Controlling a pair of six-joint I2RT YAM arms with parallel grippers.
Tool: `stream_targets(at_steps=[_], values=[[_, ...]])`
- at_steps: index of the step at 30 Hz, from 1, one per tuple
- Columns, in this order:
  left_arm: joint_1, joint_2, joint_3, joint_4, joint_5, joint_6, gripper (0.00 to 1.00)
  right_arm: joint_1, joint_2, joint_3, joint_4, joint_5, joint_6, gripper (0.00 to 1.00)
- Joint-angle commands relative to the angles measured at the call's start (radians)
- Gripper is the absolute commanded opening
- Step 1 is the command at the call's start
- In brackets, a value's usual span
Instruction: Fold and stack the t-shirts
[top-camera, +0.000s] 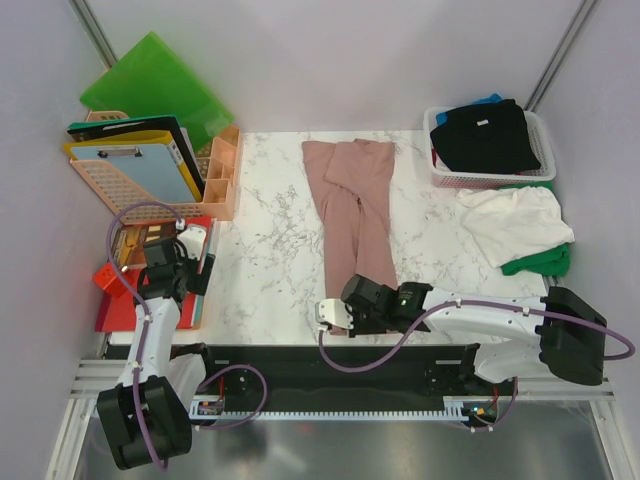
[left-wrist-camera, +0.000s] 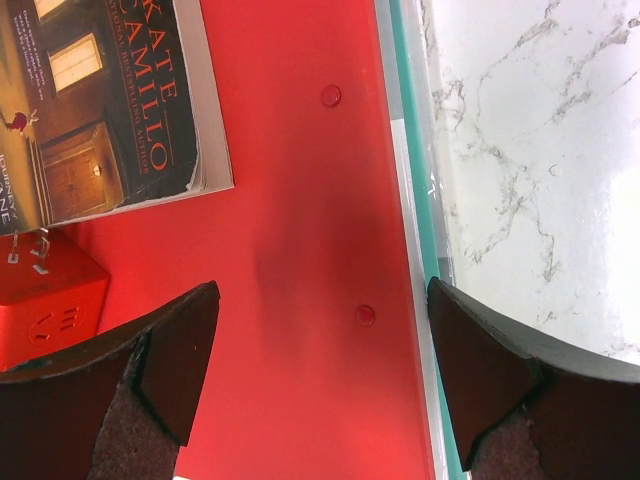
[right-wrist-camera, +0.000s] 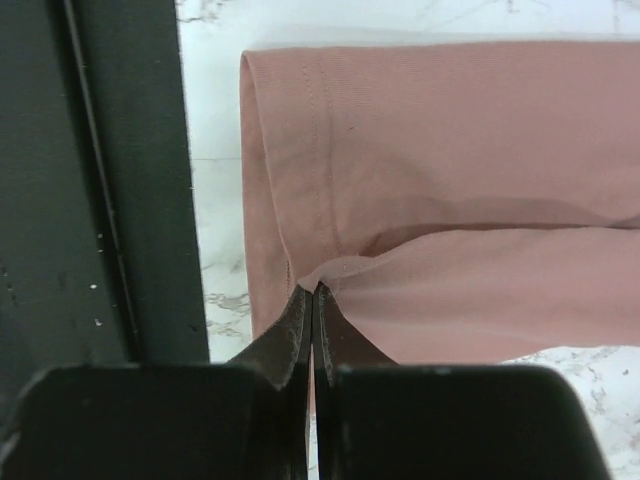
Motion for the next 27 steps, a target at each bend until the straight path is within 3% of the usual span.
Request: stream_targets(at_steps=[1, 3, 5, 7, 9, 16, 21, 23, 27], values=[[0.002, -0.004, 0.036, 0.043, -0.022, 0.048, 0.91, 0.026, 0.018, 0.027, -0.021, -0.057, 0.025, 0.01], [0.003, -0.007, 0.035, 0.044, -0.022, 0.054, 0.91, 0.032, 0.033, 0.032, -0.027, -0.065, 0.022, 0.08], [0.000, -0.007, 0.031, 0.044, -0.022, 0.057, 0.91, 0.037, 0.041, 0.036, -0.046, -0.079, 0.002, 0.52], [0.002, -0.007, 0.027, 0.044, -0.022, 0.057, 0.91, 0.035, 0.033, 0.030, -0.047, -0.091, -0.009, 0.80], [0.002, -0.008, 0.024, 0.046, -0.022, 0.051, 0.91, 0.035, 0.012, 0.015, -0.028, -0.086, -0.015, 0.93], [0.002, -0.002, 0.016, 0.046, -0.022, 0.045, 0.91, 0.035, -0.071, 0.023, 0.002, 0.050, -0.012, 0.94], [0.001, -0.002, 0.016, 0.049, -0.022, 0.047, 0.91, 0.035, -0.216, 0.151, -0.029, 0.141, 0.022, 0.95], [0.003, -0.001, 0.015, 0.050, -0.023, 0.045, 0.91, -0.029, -0.252, 0.177, -0.021, 0.174, 0.016, 0.98], [0.001, 0.018, 0.015, 0.052, -0.009, 0.024, 0.91, -0.081, -0.291, 0.067, 0.136, 0.346, -0.033, 0.98]])
